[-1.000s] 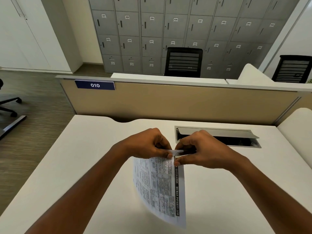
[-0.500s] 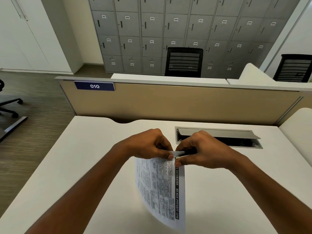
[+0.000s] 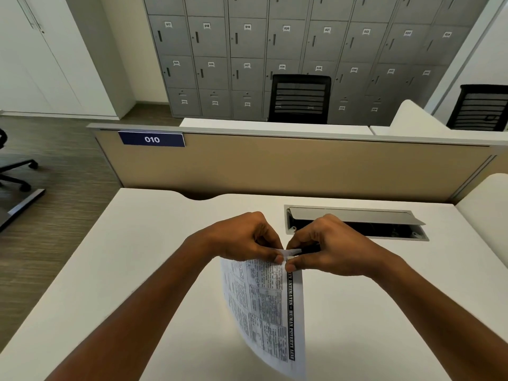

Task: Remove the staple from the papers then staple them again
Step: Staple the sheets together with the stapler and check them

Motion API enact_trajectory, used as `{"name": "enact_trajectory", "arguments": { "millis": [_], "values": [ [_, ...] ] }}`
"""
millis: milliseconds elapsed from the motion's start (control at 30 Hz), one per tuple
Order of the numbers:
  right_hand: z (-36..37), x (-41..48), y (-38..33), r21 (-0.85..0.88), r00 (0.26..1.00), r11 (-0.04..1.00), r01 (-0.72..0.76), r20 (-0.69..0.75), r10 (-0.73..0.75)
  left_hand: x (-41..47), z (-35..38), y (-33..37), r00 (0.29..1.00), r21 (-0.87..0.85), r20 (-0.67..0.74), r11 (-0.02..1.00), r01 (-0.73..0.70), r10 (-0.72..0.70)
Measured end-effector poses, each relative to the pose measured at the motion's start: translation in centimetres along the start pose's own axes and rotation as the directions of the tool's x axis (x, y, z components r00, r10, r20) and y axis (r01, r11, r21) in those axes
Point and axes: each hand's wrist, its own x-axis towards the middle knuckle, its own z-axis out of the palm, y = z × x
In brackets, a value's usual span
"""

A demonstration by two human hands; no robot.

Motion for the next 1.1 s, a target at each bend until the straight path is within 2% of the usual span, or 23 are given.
{"name": "enact_trajectory", "arguments": {
  "millis": [100, 200, 333, 433, 567, 800, 867, 1000, 1100],
  "values": [
    [-0.3, -0.3, 0.5, 0.078, 0.999, 0.996, -0.033, 0.037, 0.03, 0.1, 0.4, -0.5, 1.0, -0.06, -0.014, 0.998, 0.01, -0.011],
    [-0.9, -1.3, 1.8, 0.334, 0.994, 0.94, -0.077, -0.048, 0.099, -0.1, 0.7, -1.1, 0.997, -0.203, -0.069, 0.979, 0.009, -0.023],
    [-0.2, -2.8, 4.6, 0.681, 0.932, 0.732, -0.021, -0.252, 0.262, -0.6, 1.1, -1.9, 0.986, -0.392, -0.164, 0.919, -0.049, -0.017],
    [1.1, -3.6, 6.9, 0.81, 0.87, 0.587, -0.021, -0.274, 0.41, -0.9, 1.7, -2.3, 0.963, -0.523, -0.267, 0.845, -0.113, -0.036],
    [2.7, -4.3, 9.4, 0.911, 0.776, 0.41, -0.038, -0.231, 0.587, -1.2, 2.5, -2.4, 0.918, -0.633, -0.394, 0.738, -0.234, -0.047],
    [4.9, -4.4, 13.1, 0.882, 0.7, 0.464, -0.08, -0.282, 0.656, -1.4, 3.2, -2.5, 0.837, -0.661, -0.536, 0.669, -0.339, -0.106],
    [5.5, -4.0, 14.4, 0.872, 0.659, 0.481, -0.087, -0.312, 0.684, -1.4, 3.4, -2.5, 0.812, -0.663, -0.57, 0.654, -0.364, -0.126],
    [7.0, -2.9, 17.2, 0.828, 0.547, 0.542, -0.144, -0.39, 0.74, -1.4, 4.0, -2.8, 0.755, -0.689, -0.623, 0.6, -0.406, -0.205],
    [8.8, -2.2, 19.6, 0.747, 0.438, 0.603, -0.279, -0.46, 0.772, -1.5, 4.6, -3.3, 0.703, -0.683, -0.662, 0.596, -0.423, -0.26]
  ]
}}
